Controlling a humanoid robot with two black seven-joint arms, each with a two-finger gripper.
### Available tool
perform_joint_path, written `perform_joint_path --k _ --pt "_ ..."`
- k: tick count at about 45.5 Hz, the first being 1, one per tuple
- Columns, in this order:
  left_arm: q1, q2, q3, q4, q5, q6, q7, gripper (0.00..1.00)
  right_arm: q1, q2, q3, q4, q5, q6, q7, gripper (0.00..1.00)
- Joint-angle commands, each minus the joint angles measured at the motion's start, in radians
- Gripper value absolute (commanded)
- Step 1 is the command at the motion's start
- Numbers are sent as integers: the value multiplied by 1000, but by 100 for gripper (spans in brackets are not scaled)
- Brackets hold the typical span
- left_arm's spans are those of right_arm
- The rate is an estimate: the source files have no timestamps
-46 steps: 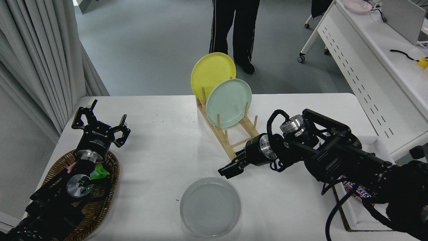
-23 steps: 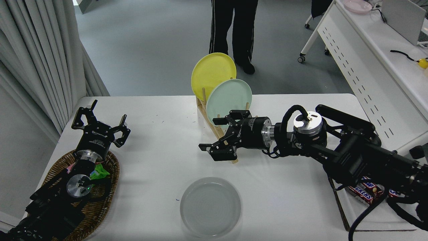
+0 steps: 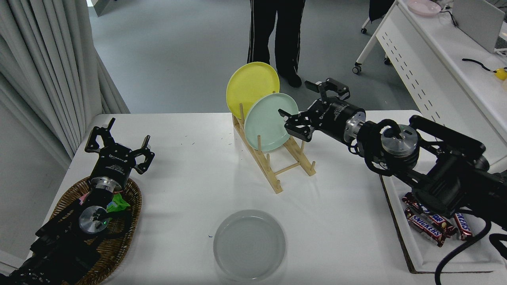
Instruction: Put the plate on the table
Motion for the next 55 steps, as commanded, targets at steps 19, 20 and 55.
perform_joint_path --k 19,20,55 --pt "0 0 0 0 0 0 0 100 -290 50 371 -177 -464 121 73 100" --pt "0 0 0 -1 0 0 0 100 -296 53 378 -183 -474 122 73 100" --pt "0 0 0 0 0 0 0 100 -376 159 474 -455 -590 340 84 100"
